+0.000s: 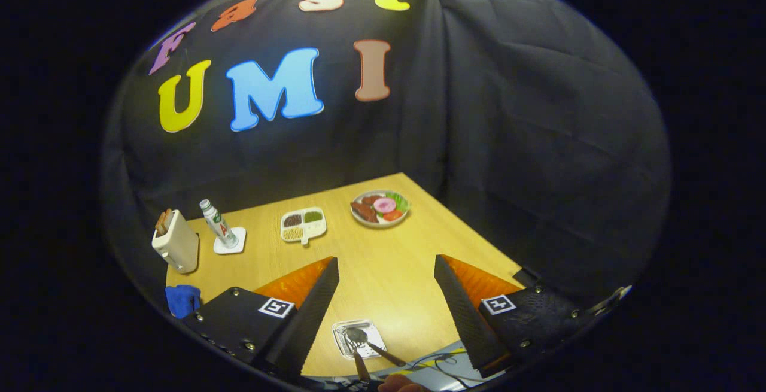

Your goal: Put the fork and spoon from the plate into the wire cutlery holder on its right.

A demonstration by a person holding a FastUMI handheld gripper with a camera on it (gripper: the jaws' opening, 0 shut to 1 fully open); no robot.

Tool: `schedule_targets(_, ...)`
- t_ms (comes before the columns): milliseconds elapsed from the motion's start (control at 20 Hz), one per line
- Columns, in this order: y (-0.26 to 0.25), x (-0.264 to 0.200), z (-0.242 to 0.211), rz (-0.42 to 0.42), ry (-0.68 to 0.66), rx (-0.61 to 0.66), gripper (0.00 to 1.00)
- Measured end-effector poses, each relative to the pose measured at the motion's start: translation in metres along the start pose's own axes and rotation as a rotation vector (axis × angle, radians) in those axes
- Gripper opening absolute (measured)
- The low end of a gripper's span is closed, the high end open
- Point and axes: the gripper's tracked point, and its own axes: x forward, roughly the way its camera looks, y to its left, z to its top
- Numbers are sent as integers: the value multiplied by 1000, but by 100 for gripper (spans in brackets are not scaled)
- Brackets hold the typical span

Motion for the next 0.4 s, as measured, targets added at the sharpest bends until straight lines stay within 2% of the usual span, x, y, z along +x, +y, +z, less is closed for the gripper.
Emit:
schedule_targets(150,-6,-20,47,-43,-154,-56,98)
schedule_targets(400,-6,-42,86,-90,-279,-102,98)
